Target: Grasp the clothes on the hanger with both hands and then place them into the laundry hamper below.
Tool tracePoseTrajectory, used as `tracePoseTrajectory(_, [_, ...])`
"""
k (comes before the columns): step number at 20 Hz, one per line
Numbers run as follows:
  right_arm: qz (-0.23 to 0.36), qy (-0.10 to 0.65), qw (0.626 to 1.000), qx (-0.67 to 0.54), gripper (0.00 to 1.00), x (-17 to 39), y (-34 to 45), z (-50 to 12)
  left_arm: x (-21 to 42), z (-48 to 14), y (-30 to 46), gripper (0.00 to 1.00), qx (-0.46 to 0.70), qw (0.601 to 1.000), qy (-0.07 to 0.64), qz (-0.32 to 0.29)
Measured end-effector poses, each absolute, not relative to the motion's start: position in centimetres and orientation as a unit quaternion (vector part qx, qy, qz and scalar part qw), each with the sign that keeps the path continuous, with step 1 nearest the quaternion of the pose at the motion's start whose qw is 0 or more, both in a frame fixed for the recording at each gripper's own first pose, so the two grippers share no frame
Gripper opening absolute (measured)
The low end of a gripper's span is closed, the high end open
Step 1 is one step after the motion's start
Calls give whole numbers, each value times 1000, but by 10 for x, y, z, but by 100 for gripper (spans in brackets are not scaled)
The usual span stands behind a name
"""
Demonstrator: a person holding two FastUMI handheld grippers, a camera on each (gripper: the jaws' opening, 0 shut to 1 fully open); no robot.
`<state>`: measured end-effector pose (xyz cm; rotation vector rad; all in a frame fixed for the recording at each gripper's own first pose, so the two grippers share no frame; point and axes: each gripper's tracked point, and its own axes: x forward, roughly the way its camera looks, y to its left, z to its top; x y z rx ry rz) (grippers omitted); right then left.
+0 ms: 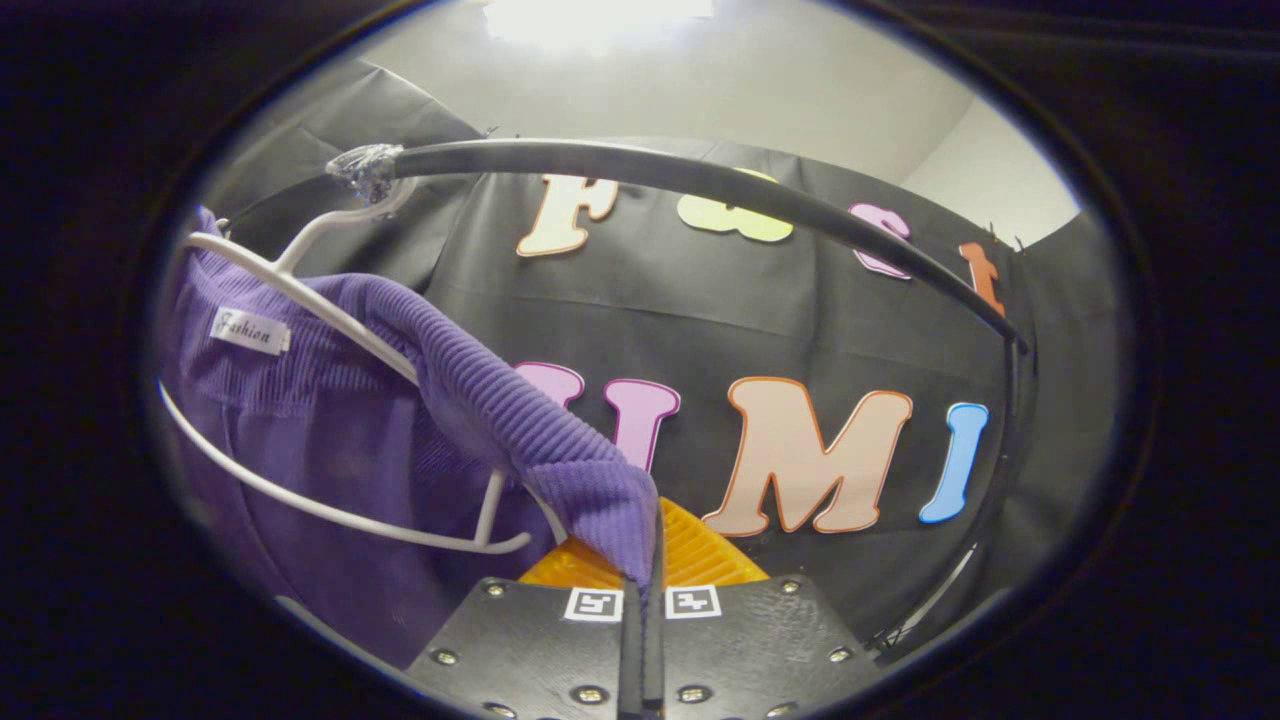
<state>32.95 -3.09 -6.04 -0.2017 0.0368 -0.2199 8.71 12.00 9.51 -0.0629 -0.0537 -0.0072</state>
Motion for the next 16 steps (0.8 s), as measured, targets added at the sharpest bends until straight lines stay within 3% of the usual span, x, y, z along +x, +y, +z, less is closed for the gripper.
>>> tracePoseTrajectory(16, [-78, -18, 991, -103, 2, 369, -28, -39, 100, 131, 198, 9, 32, 991, -64, 111])
